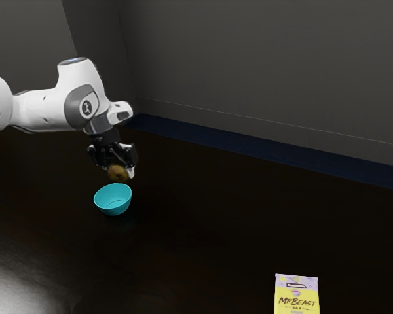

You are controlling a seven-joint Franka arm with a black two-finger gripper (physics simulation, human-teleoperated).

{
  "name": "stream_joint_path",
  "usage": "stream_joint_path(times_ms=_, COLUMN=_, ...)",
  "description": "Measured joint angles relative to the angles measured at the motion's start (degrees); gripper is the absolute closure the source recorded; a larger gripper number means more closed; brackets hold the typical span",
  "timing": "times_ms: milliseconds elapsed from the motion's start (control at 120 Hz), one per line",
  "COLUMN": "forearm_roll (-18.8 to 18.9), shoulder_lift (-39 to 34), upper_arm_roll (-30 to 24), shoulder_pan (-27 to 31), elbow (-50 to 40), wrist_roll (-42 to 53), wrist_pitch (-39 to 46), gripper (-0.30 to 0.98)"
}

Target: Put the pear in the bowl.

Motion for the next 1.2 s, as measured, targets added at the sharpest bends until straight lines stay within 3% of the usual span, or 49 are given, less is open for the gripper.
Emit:
stream_joint_path(times_ms=408, forearm_roll=1.01, shoulder_lift=12.33, upper_arm_roll=3.63, shoulder_pan=0.81, elbow=6.22, wrist_roll=0.56, wrist_pitch=-1.18, gripper=0.37)
stream_joint_path(times_ms=700, forearm_roll=0.55, shoulder_lift=14.82, upper_arm_roll=3.17, shoulder_pan=1.61, elbow=7.02, wrist_roll=0.97, wrist_pitch=-0.99, gripper=0.35)
stream_joint_path(times_ms=833, forearm_roll=0.24, shoulder_lift=15.34, upper_arm_roll=3.03, shoulder_pan=1.62, elbow=7.48, wrist_roll=1.34, wrist_pitch=-0.99, gripper=0.21)
stream_joint_path(times_ms=1067, forearm_roll=0.51, shoulder_lift=11.34, upper_arm_roll=2.94, shoulder_pan=1.17, elbow=8.46, wrist_roll=1.94, wrist_pitch=-2.91, gripper=0.07)
stream_joint_path(times_ms=1200, forearm_roll=4.47, shoulder_lift=3.52, upper_arm_roll=0.24, shoulder_pan=0.69, elbow=9.23, wrist_roll=2.2, wrist_pitch=-6.06, gripper=0.04)
